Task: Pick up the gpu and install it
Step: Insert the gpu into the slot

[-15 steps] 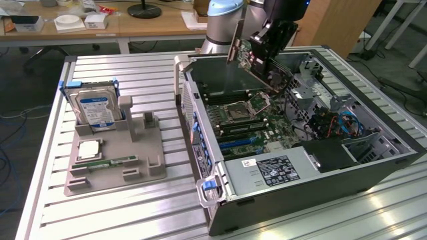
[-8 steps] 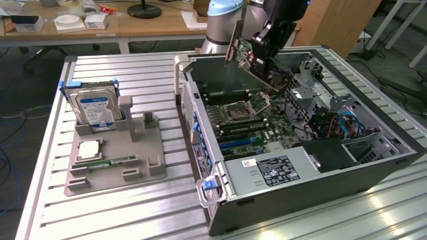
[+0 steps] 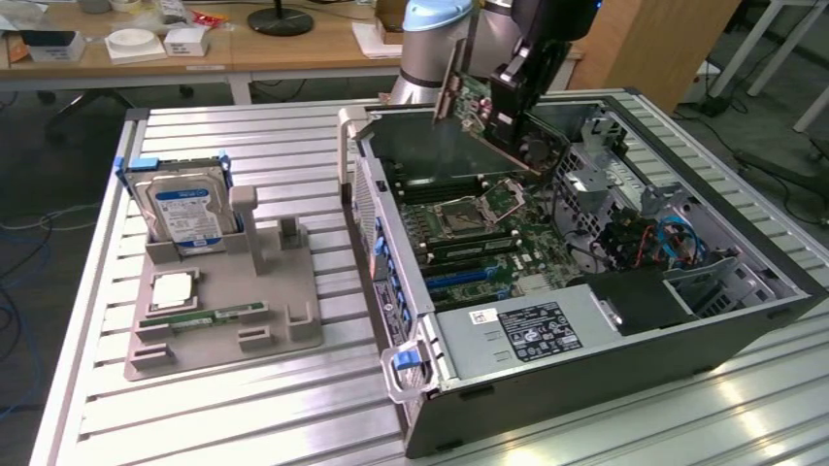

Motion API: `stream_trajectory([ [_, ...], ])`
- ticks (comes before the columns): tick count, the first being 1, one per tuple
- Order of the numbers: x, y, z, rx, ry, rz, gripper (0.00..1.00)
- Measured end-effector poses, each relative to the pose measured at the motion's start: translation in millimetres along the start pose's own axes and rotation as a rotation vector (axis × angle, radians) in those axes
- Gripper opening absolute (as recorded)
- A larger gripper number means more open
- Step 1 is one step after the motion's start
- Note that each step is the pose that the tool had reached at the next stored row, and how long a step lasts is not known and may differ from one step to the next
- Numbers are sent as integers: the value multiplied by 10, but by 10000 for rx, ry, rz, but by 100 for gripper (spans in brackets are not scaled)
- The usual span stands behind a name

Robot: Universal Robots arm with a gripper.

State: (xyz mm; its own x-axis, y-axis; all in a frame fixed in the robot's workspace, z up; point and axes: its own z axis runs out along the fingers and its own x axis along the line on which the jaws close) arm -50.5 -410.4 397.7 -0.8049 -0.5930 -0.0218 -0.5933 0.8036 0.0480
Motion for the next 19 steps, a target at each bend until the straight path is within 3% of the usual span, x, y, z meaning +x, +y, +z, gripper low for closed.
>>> stream_trajectory([
  [19,0,0,0,-136,35,-2125,27],
])
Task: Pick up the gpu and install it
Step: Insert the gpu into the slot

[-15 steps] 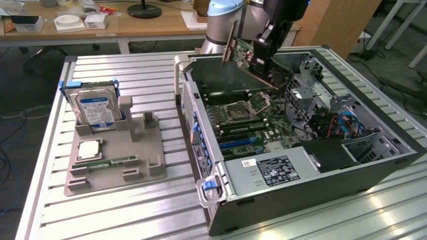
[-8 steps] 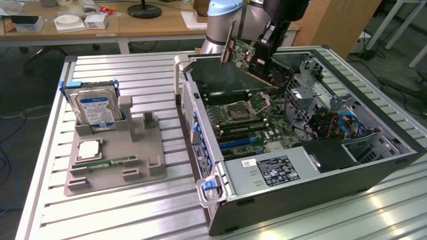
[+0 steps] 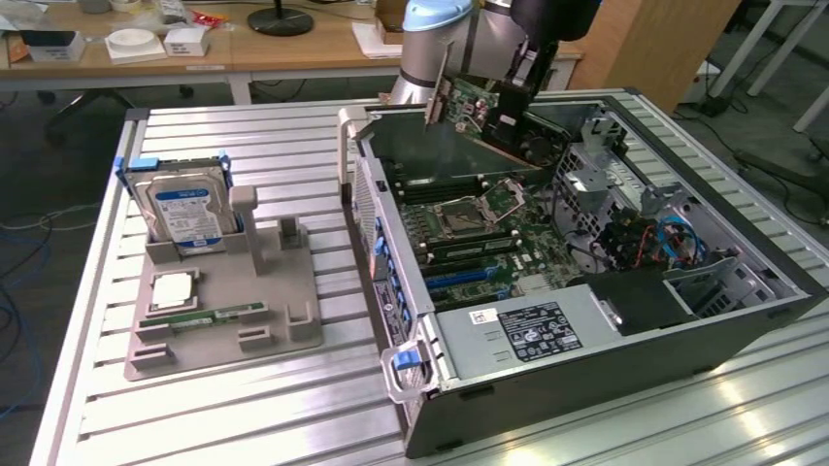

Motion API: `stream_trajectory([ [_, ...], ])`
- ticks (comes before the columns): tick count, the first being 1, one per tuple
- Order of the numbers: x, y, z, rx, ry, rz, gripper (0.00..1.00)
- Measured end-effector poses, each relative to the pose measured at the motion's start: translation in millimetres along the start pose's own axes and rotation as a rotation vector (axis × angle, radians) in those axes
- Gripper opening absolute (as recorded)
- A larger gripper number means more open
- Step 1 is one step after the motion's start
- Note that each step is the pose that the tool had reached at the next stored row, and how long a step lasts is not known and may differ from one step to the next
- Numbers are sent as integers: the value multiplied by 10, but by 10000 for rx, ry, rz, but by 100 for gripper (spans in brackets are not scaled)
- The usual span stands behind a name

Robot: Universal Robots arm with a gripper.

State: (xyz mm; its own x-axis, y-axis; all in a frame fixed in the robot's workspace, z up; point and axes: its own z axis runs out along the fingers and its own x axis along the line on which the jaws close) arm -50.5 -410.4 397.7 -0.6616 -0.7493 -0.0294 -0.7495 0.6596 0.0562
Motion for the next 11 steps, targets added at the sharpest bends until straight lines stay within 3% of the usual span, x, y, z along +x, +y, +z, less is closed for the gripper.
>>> stream_trajectory([
  [6,0,0,0,-42,13,-674,27],
  [11,0,0,2,-68,58,-1484,27],
])
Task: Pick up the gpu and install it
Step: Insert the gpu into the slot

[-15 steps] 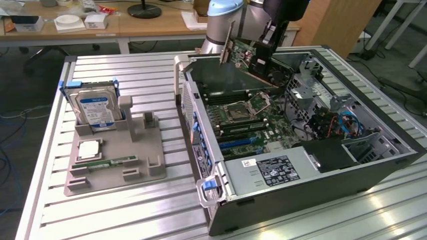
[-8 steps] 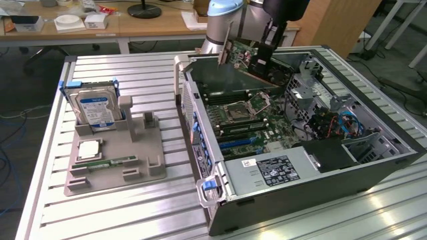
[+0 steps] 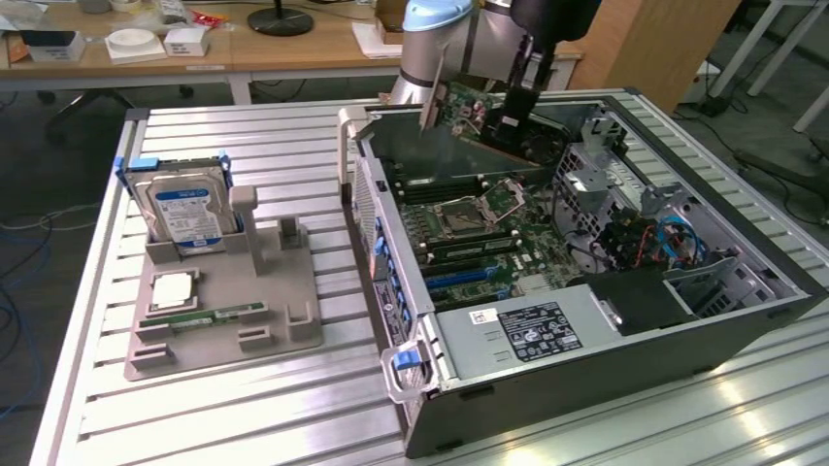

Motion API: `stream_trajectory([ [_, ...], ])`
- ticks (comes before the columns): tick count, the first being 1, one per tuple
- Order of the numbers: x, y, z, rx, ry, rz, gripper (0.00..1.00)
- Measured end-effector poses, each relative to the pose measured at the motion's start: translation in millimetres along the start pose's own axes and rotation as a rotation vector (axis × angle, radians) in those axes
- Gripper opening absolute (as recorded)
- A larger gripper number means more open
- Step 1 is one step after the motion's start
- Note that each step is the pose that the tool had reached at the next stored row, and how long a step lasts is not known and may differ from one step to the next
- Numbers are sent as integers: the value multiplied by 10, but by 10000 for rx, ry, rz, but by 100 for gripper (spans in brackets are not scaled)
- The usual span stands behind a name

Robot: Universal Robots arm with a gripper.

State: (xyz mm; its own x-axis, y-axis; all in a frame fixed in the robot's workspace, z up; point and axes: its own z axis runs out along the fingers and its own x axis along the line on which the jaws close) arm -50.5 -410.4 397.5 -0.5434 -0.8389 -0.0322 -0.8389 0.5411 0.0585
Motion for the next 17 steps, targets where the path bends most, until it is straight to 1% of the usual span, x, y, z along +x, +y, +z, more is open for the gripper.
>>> stream_trajectory([
  [3,0,0,3,-13,29,-523,27],
  [4,0,0,3,-1,27,-611,27],
  [5,0,-1,4,27,13,-697,27],
  [6,0,-1,5,80,-15,-786,27],
  [7,0,0,6,181,-73,-860,27],
  [8,0,-1,6,312,-148,-928,27],
  [9,0,0,7,428,-216,-990,27],
  [10,0,0,9,525,-272,-1050,27],
  [11,0,-1,11,594,-313,-1114,27],
  [12,0,-1,15,625,-331,-1203,27],
  [13,1,-2,18,629,-334,-1332,27],
  [15,1,-2,26,626,-332,-1656,27],
  [17,2,-2,37,606,-324,-2025,27],
])
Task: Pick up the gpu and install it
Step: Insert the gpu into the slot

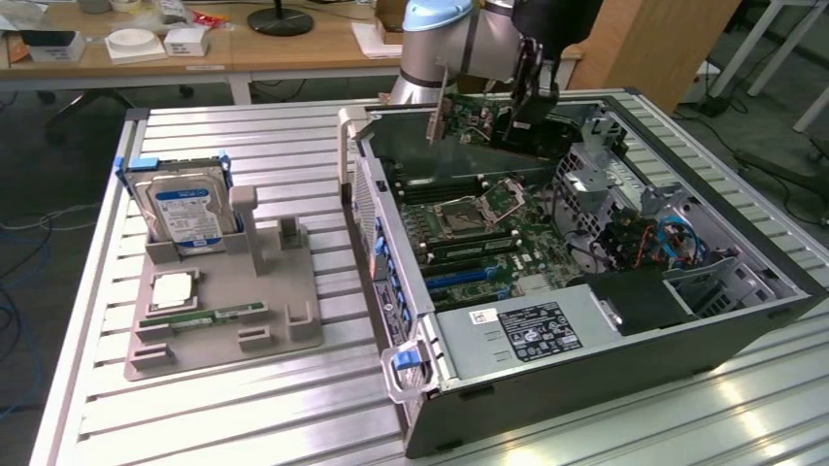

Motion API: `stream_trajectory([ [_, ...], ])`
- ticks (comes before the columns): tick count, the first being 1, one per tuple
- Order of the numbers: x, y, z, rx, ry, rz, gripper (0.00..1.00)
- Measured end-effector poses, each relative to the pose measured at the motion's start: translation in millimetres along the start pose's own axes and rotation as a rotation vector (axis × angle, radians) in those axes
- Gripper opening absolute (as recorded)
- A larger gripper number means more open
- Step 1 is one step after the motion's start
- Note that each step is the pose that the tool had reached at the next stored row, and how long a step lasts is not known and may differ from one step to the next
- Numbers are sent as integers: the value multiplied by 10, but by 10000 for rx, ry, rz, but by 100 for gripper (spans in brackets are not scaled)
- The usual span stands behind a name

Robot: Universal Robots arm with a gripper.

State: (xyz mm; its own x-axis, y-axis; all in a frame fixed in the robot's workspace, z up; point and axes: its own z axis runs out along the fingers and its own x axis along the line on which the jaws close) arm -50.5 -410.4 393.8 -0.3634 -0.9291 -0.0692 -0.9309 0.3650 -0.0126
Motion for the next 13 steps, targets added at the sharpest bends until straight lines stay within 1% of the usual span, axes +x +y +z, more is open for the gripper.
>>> stream_trajectory([
  [4,2,0,23,-50,-8,-718,27],
  [5,2,0,34,-75,-13,-1082,27],
  [13,5,1,74,-174,-33,-2545,27],
])
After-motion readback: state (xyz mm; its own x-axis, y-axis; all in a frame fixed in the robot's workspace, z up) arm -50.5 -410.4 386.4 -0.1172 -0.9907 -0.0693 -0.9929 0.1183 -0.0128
